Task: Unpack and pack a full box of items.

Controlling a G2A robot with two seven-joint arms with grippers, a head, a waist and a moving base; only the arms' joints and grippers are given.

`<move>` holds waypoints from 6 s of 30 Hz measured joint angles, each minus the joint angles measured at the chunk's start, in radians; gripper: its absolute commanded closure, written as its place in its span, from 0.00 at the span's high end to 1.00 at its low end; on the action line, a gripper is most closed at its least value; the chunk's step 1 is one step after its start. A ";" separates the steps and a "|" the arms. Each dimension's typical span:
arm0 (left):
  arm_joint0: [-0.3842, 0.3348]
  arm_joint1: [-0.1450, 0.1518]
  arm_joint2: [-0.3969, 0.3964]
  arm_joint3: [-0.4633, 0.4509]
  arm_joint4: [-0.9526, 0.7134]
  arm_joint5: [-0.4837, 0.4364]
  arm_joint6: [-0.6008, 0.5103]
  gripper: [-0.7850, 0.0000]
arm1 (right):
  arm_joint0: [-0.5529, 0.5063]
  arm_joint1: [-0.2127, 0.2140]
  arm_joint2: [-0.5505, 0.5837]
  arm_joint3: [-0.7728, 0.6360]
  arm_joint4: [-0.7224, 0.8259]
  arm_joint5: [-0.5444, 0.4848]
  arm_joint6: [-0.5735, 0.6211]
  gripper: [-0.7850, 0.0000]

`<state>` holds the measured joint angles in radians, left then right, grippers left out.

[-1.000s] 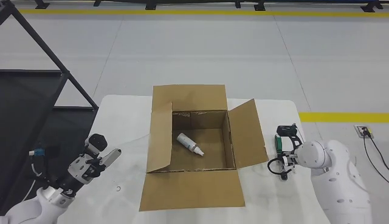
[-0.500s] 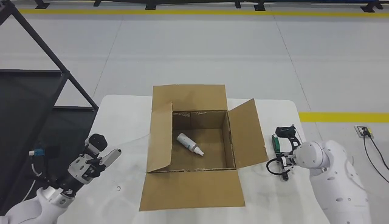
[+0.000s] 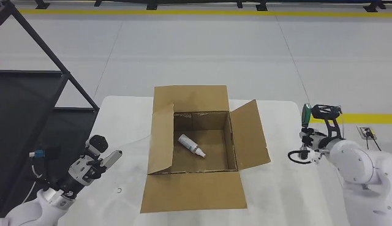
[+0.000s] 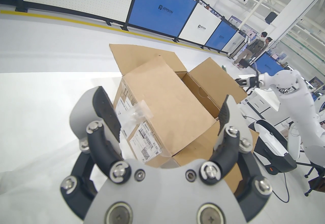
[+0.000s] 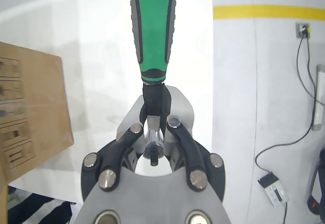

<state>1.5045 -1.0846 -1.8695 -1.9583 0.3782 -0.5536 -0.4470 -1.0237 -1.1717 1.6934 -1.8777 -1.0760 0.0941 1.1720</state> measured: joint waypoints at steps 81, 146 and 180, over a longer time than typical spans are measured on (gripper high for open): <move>0.190 -0.044 0.297 -0.158 0.820 0.526 0.438 1.00 | 0.638 -0.126 -0.940 0.489 0.290 -0.322 -0.096 0.00; 0.233 -0.064 0.229 -0.192 0.597 0.221 0.417 1.00 | 0.259 -0.098 -0.468 -0.132 0.157 -0.309 -0.017 1.00; -0.055 -0.057 0.409 -0.100 0.301 0.215 -0.012 1.00 | 0.151 -0.041 -0.029 0.182 0.772 -0.261 0.031 1.00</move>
<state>1.4496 -1.1415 -1.4604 -2.0582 0.6792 -0.3387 -0.4587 -0.8724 -1.2125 1.6641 -1.6953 -0.3038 -0.1673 1.2034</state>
